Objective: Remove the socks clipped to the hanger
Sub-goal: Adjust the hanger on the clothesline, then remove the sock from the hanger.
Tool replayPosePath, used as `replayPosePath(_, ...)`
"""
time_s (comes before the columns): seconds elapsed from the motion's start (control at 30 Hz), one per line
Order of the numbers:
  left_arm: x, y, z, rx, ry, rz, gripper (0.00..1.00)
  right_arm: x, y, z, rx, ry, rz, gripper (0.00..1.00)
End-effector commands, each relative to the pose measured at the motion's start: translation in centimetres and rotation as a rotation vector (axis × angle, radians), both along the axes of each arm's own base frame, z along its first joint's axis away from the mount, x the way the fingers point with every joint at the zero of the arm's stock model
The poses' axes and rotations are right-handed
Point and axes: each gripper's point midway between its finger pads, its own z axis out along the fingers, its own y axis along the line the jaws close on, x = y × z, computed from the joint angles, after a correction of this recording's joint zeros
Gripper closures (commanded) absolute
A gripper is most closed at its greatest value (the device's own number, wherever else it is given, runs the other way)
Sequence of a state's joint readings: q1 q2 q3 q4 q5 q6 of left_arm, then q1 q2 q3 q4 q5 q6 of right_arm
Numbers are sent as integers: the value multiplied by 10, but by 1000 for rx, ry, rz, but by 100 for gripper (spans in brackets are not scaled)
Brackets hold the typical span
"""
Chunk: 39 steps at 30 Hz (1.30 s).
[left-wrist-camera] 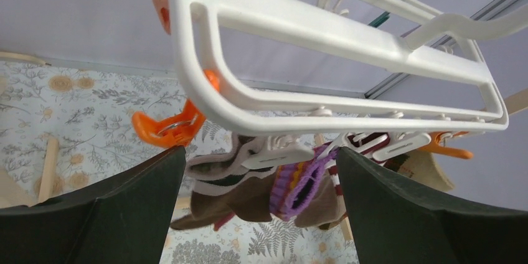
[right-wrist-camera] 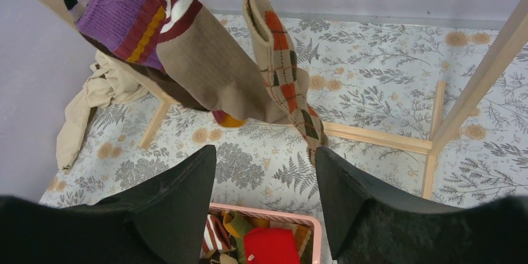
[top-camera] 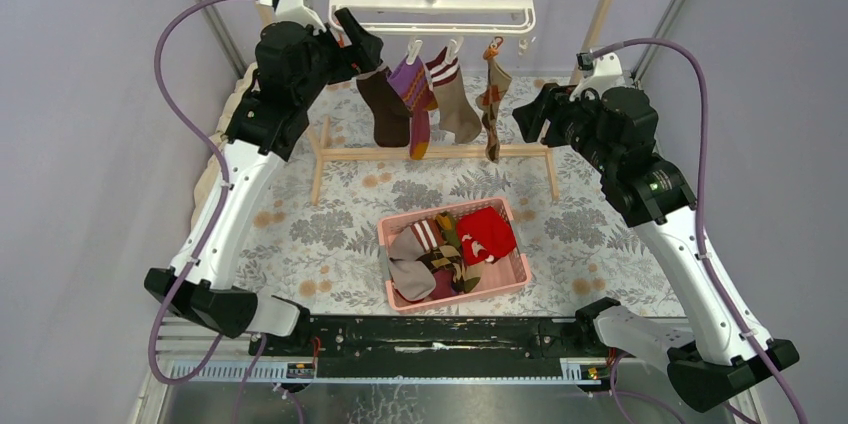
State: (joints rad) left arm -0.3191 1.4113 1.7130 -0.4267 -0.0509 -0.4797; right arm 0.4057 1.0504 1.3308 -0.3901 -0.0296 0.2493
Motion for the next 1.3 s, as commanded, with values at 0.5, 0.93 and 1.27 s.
replayPosePath(0.5,-35,14,-3,-29,-27,24,1,3,3,-5,19,-20,14,33)
replayPosePath(0.93,-57,12,-12,-54,-21,1,1,19,9,-48,27,-17,2,25)
replayPosePath(1.27,-90,11,-11,-91,-36,-55,1,51,23,-85,42,-92,12,27)
